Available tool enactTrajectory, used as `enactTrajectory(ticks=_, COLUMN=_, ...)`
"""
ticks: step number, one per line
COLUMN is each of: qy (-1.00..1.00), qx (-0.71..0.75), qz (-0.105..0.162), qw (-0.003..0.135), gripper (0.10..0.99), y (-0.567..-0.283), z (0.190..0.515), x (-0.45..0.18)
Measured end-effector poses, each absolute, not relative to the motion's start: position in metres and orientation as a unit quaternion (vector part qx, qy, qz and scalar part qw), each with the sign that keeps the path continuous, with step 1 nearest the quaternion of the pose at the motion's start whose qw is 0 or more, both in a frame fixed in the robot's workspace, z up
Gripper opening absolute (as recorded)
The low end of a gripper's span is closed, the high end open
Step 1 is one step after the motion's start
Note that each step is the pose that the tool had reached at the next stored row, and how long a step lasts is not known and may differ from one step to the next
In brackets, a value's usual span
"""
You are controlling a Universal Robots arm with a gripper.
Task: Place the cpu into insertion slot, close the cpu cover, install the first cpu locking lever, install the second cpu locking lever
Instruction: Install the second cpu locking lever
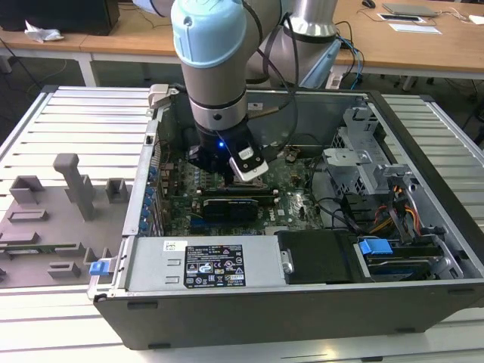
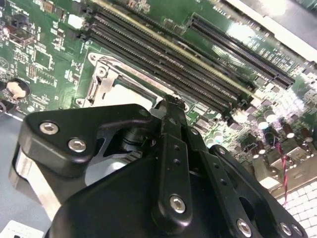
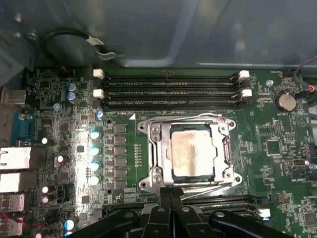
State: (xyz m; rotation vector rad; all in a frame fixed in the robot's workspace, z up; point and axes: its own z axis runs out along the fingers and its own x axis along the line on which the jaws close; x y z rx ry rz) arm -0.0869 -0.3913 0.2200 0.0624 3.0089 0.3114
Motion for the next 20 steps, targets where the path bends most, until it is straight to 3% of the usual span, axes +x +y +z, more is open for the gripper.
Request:
enactTrajectory(ticks=9, qy=0.989, qx=0.022, qz=0.133, qw=0.057, gripper=0.106, y=-0.399, z=0.213, x=-0.090)
enactTrajectory(ticks=20, qy=0.987, qx=0.023, qz=0.149, qw=0.057, gripper=0.106, y=-0.401, z=0.201, x=-0.099)
